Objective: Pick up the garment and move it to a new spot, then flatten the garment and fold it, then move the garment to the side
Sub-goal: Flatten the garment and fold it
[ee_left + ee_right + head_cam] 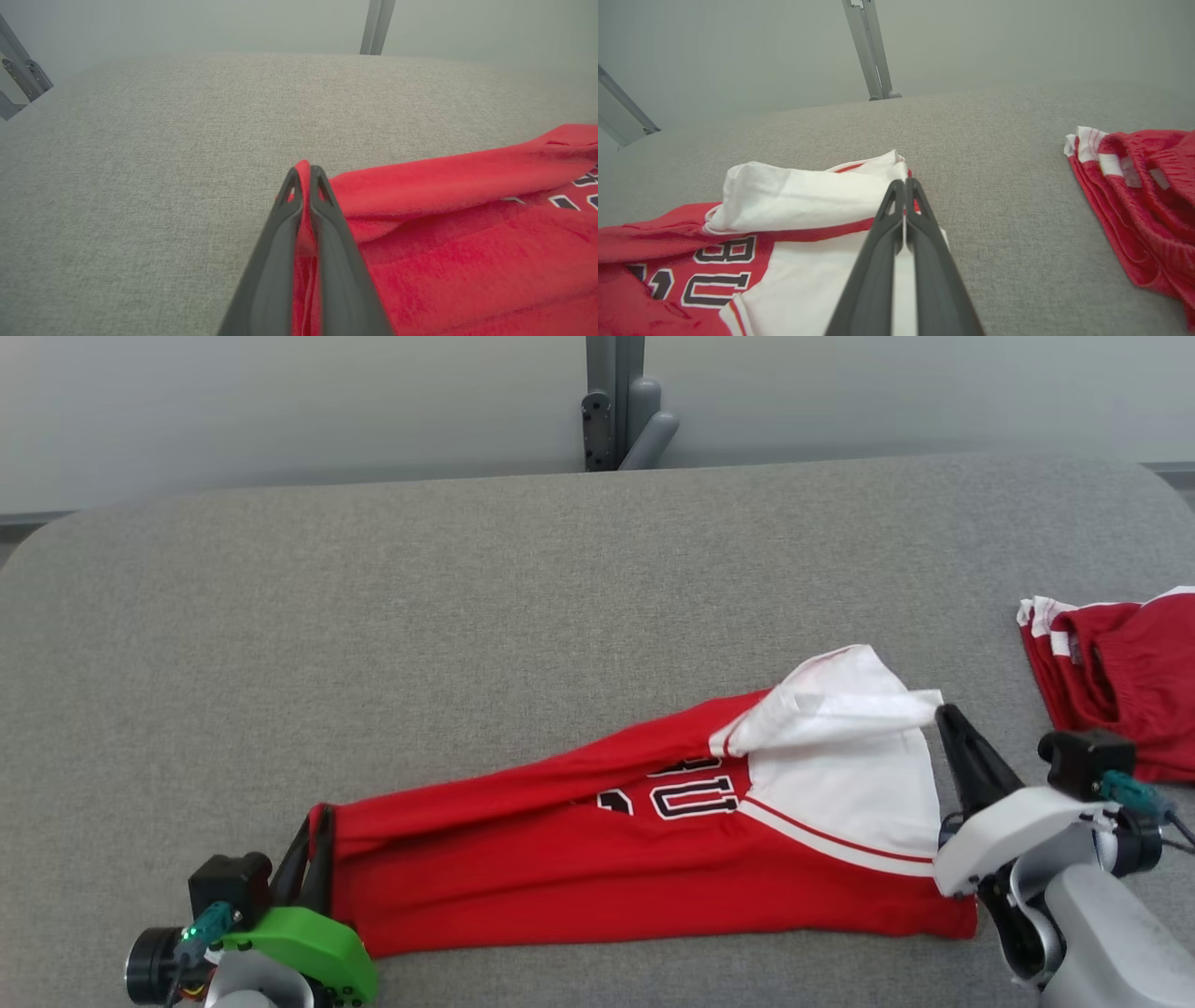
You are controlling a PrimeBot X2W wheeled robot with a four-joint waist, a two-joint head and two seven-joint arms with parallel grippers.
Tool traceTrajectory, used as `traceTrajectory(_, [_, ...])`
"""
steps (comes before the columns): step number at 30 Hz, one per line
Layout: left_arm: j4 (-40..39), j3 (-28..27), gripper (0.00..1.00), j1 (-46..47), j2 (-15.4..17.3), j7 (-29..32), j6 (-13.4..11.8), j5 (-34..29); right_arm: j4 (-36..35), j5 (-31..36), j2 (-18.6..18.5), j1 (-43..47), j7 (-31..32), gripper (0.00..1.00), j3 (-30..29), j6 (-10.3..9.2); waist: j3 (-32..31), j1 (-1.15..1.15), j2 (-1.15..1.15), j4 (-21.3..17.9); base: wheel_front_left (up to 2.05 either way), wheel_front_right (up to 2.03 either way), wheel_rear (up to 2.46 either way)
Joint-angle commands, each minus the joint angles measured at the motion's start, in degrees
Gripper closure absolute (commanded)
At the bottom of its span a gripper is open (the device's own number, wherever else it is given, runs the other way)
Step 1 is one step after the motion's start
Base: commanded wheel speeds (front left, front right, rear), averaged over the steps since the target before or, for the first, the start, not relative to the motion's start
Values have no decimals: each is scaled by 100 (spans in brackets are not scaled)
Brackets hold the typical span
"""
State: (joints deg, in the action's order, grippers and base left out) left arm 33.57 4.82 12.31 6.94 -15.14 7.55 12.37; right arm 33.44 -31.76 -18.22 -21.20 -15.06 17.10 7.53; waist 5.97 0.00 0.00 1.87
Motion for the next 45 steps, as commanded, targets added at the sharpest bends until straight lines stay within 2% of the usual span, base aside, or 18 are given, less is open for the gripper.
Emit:
traceTrajectory(1, [-14,-49,100,-195,12,3,-15,-38,-85,-19,83,281,-14,100,-89,-9,-223,0,0,-215,0,0,0])
traceTrajectory(5, [-48,-221,100,-448,-39,3,-16,-38,-312,63,283,865,-14,100,-292,-7,-322,0,0,-279,0,0,0])
traceTrajectory(12, [-40,-442,100,-657,-100,3,-16,-119,-650,22,576,1338,-14,100,-477,-7,-440,0,0,-369,0,0,0])
traceTrajectory(20, [80,-589,100,-765,-110,3,-15,-215,-899,41,690,1639,-14,100,-544,-6,-557,0,0,-446,0,0,0])
traceTrajectory(27, [205,-567,100,-847,-130,3,-16,-296,-692,124,679,1774,-14,100,-342,-7,-549,0,0,-475,0,0,0])
traceTrajectory(28, [231,-581,87,-870,-135,3,-15,-321,-611,85,687,1780,-14,100,-364,-7,-548,0,0,-470,0,0,0])
traceTrajectory(29, [277,-604,24,-894,-138,3,-16,-348,-602,65,699,1739,-15,57,-430,-6,-547,0,0,-467,0,0,0])
traceTrajectory(30, [277,-604,24,-894,-138,3,-16,-348,-602,65,699,1739,-15,57,-430,-6,-547,0,0,-467,0,0,0])
traceTrajectory(31, [306,-615,0,-904,-145,3,-34,-387,-592,81,701,1712,-15,0,-476,-6,-548,0,0,-463,0,0,0])
traceTrajectory(33, [245,-685,0,-935,-152,2,-116,-443,-615,133,714,1693,-14,0,-627,-6,-559,0,0,-461,0,0,0])
traceTrajectory(39, [-380,-822,0,-1374,-299,3,-566,-667,-687,441,760,1733,-15,0,-1062,-6,-616,0,0,-337,0,0,0])
traceTrajectory(45, [-703,-659,0,-1602,-360,3,-661,-774,-317,678,747,1493,-15,0,-1014,-6,-608,0,0,-48,0,0,0])
